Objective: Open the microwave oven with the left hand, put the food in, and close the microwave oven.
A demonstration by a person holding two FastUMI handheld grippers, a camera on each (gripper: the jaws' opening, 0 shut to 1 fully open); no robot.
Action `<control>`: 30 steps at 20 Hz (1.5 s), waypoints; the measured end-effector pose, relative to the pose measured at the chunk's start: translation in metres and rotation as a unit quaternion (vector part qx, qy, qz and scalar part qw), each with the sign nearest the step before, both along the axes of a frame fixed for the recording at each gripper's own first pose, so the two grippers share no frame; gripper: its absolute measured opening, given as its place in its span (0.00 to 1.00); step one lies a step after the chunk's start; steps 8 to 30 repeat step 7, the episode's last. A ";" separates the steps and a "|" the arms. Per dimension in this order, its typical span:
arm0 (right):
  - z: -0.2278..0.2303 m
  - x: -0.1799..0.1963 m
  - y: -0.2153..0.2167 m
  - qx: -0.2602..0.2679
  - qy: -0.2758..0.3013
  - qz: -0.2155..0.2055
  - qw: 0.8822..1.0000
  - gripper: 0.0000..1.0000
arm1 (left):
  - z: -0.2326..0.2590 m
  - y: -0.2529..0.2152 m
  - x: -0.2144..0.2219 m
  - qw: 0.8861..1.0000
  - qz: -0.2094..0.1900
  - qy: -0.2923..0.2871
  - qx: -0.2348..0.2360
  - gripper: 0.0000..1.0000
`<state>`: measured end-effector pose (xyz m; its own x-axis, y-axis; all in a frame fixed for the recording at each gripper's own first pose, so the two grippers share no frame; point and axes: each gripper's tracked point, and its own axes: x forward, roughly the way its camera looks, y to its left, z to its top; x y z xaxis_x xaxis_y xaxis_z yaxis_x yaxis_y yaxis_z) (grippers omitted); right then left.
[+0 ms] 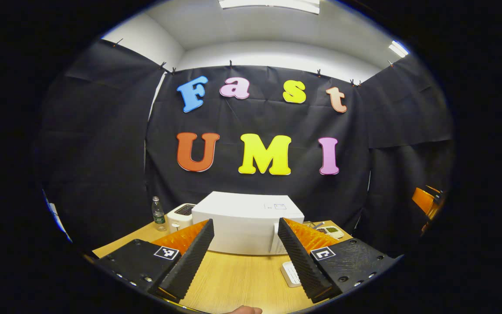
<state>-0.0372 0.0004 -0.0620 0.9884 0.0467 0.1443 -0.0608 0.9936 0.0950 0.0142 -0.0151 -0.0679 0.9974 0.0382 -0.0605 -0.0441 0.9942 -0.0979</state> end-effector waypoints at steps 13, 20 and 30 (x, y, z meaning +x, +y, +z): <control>0.012 -0.039 -0.005 -0.016 0.004 -0.032 0.999 0.99 | 0.013 -0.014 -0.068 0.999 -0.027 -0.030 0.033 0.81; 0.012 -0.039 -0.005 -0.016 0.004 -0.032 0.999 0.99 | 0.013 -0.014 -0.068 0.999 -0.027 -0.030 0.033 0.81; 0.012 -0.039 -0.005 -0.016 0.004 -0.032 0.999 0.99 | 0.013 -0.014 -0.068 0.999 -0.027 -0.030 0.033 0.81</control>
